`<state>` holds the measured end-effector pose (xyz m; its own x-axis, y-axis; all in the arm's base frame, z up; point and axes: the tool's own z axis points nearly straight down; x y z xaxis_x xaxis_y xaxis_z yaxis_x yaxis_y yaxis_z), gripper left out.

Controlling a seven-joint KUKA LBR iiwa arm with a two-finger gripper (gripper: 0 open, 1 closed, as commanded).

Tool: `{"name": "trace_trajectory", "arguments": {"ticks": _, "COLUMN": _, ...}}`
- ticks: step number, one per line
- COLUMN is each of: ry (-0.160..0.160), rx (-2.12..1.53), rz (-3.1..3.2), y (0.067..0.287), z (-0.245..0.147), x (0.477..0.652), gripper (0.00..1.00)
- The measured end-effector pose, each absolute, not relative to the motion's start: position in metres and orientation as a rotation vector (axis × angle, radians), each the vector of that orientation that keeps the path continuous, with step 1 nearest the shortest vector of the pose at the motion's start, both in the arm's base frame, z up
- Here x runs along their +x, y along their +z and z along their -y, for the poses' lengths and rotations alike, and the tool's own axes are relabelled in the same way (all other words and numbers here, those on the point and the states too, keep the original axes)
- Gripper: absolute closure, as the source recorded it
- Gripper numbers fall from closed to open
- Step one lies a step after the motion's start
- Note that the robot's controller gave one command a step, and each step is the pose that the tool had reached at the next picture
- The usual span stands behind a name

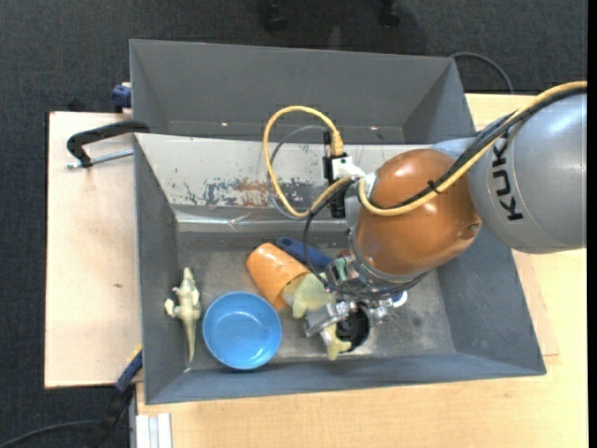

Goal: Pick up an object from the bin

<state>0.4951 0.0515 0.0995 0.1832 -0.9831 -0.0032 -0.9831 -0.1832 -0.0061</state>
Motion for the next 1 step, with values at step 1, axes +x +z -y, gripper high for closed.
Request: {"name": "trace_trajectory", "arguments": {"ticks": 1, "ry": -0.009, "rx": -2.406, "rz": -2.005, "y": 0.17, "z": -0.053, "x": 0.4975, "gripper": 1.0}}
